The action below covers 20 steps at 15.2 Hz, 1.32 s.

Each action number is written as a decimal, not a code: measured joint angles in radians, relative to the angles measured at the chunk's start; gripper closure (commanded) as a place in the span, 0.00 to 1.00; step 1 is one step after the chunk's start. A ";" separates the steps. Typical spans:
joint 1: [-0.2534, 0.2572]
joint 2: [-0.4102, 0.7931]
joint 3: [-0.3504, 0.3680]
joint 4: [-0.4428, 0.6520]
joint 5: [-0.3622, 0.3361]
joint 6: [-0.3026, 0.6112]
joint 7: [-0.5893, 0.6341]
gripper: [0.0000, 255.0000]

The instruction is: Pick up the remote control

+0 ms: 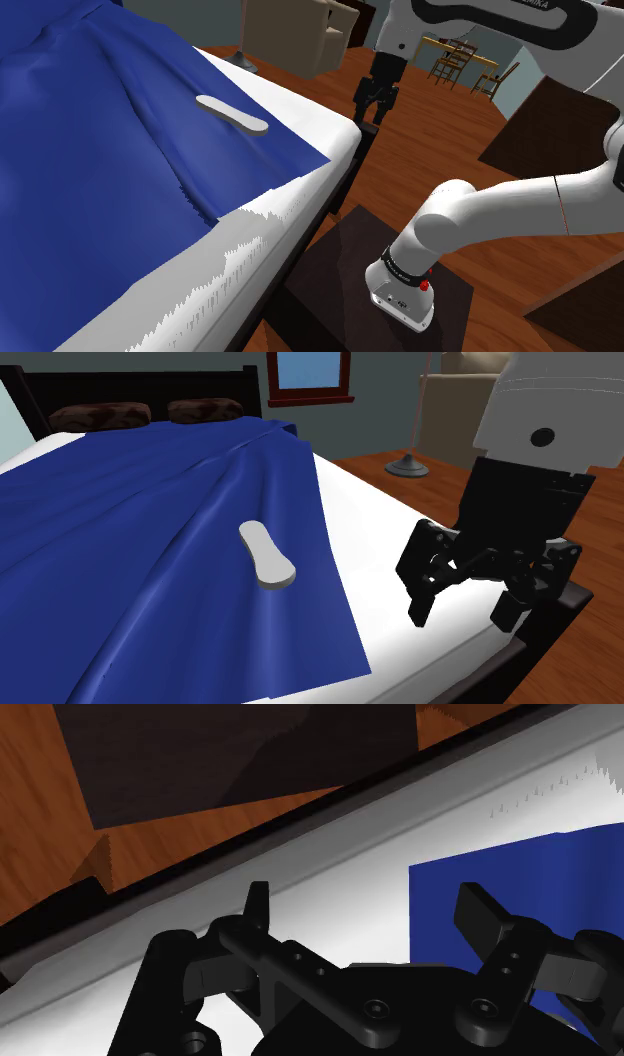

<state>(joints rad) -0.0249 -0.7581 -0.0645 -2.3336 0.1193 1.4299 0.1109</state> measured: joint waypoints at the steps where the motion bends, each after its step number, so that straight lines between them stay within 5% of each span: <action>1: 0.000 0.000 0.000 0.000 0.000 0.000 0.000 0.00; 20: 0.123 0.582 0.190 0.391 -0.050 0.290 0.014 0.00</action>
<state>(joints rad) 0.0982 -0.1757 0.1252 -1.9425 0.0697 1.7197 0.1246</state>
